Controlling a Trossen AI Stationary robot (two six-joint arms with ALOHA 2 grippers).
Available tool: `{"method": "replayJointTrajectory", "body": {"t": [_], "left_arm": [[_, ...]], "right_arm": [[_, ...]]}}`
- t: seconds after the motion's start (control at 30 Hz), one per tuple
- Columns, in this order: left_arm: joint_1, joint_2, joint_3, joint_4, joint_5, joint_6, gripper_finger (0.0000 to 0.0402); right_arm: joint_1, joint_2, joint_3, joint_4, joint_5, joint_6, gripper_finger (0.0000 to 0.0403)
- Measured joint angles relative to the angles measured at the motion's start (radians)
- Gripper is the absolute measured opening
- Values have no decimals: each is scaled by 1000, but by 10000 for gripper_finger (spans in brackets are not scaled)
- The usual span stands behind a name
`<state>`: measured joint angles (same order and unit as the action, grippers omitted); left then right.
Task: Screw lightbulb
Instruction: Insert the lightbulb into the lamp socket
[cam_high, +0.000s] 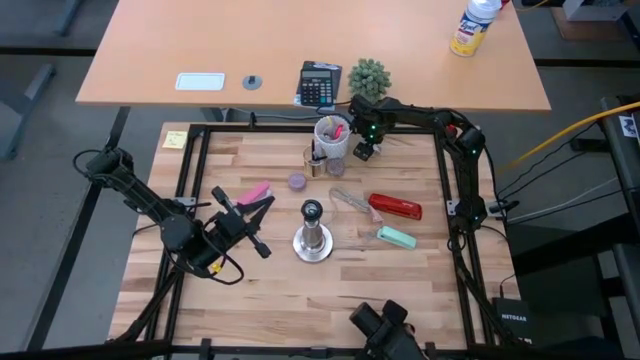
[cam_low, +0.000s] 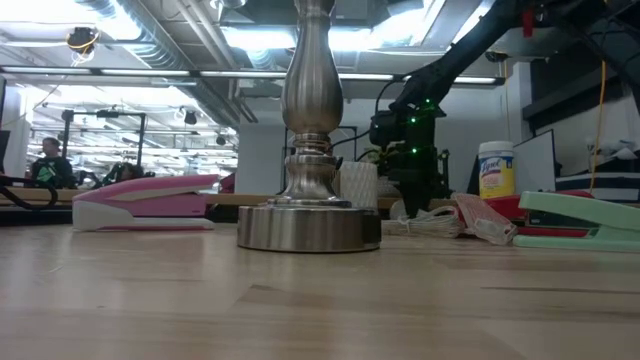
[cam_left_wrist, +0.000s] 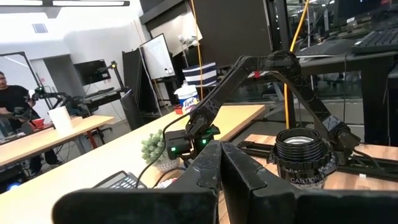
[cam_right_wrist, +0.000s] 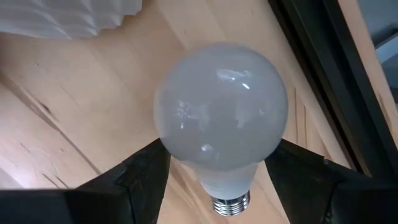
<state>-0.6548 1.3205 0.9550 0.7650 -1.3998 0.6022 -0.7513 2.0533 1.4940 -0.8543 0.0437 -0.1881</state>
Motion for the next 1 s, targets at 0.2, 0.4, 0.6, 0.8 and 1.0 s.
{"method": "replayJointTrajectory", "body": {"t": [0.2, 0.4, 0.6, 0.8, 1.0], "left_arm": [[0, 0, 0, 0, 0, 0, 1], [0, 0, 0, 0, 0, 0, 1], [0, 0, 0, 0, 0, 0, 1], [0, 0, 0, 0, 0, 0, 1], [0, 0, 0, 0, 0, 0, 1]], "right_arm": [[-1, 0, 0, 1, -33, 7, 259], [-1, 0, 0, -4, -46, 8, 259], [-1, 0, 0, -9, -45, 7, 258], [-2, 0, 0, -10, -45, 7, 216], [-2, -2, 0, -12, -44, 7, 157]]}}
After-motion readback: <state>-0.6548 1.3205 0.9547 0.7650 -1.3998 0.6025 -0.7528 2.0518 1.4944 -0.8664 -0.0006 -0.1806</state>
